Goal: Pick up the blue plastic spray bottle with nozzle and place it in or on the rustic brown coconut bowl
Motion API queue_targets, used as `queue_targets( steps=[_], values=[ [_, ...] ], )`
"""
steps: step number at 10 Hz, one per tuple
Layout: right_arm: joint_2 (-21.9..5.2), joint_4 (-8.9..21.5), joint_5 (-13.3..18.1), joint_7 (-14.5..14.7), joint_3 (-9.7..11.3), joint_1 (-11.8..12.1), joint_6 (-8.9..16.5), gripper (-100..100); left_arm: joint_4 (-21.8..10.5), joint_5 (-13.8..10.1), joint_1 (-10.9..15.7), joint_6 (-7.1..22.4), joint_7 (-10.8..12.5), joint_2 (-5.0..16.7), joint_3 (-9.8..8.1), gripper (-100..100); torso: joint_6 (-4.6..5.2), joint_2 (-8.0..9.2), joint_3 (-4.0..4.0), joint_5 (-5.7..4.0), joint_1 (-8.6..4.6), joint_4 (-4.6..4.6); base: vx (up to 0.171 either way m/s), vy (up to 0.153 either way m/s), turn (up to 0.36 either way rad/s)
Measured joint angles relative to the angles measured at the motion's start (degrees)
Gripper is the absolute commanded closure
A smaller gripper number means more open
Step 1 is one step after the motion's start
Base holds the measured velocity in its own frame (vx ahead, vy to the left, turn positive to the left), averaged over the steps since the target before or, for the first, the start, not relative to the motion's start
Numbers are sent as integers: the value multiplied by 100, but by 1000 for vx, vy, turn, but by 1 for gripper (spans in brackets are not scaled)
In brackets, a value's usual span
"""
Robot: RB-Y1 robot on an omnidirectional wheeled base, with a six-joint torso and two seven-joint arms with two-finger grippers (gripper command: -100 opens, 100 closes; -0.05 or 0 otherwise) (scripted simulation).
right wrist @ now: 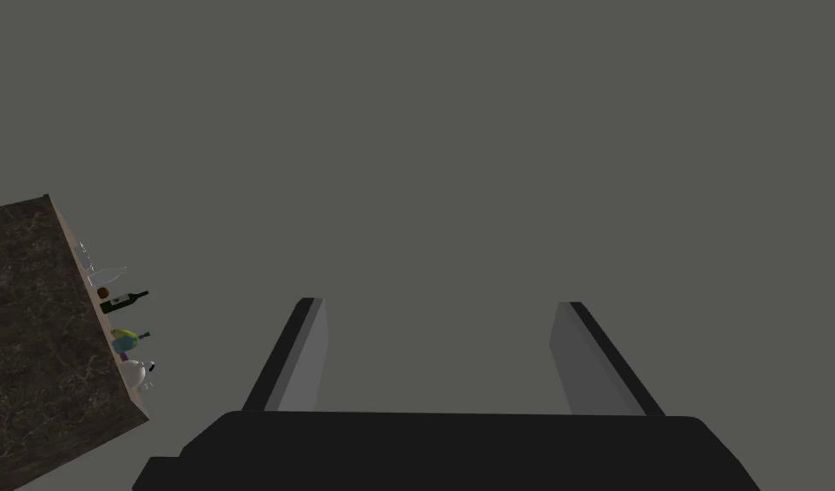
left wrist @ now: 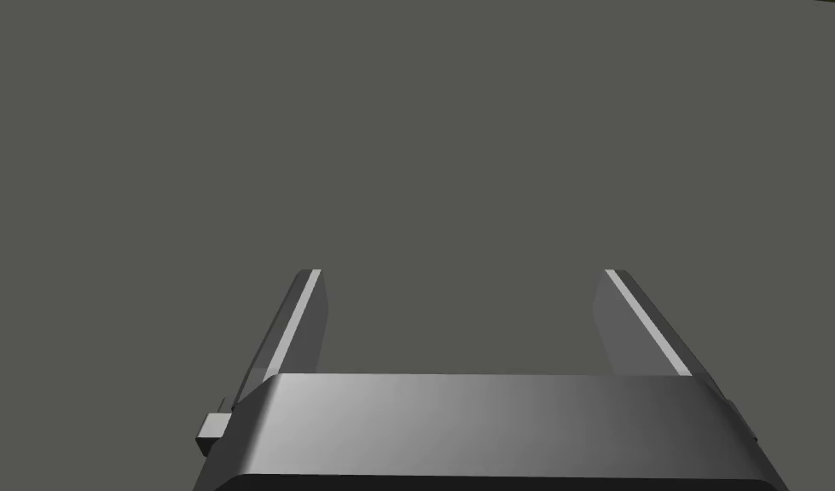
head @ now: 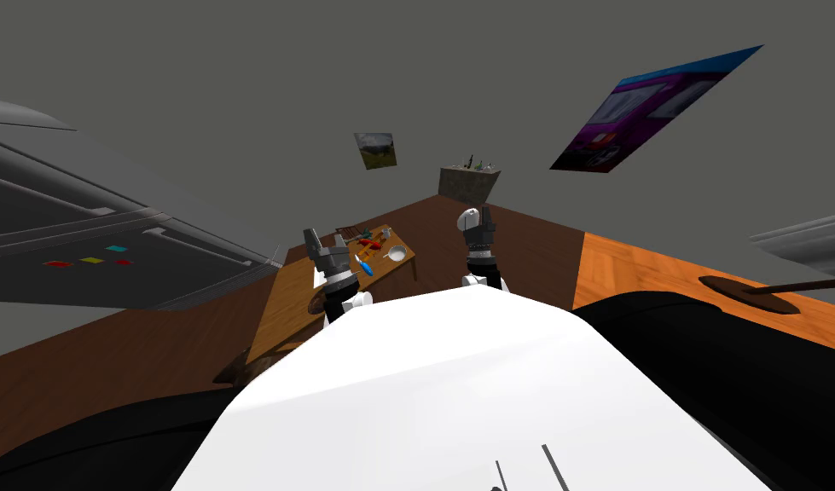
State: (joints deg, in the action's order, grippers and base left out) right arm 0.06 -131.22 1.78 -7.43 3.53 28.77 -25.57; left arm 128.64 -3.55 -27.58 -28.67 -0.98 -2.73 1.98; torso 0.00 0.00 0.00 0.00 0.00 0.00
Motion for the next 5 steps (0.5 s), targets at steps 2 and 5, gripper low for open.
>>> queue_targets(
  steps=[2,5],
  values=[
    [0,0,0,0,0,0,0,0,-47,-53,8,30,43,308,-11,-100,0,-3,-1,1,4,-1,11,6,26],
    [0,0,0,0,0,0,0,0,-205,-224,57,146,194,779,-67,-100,0,-9,-5,1,4,-2,23,3,36]
  ],
)
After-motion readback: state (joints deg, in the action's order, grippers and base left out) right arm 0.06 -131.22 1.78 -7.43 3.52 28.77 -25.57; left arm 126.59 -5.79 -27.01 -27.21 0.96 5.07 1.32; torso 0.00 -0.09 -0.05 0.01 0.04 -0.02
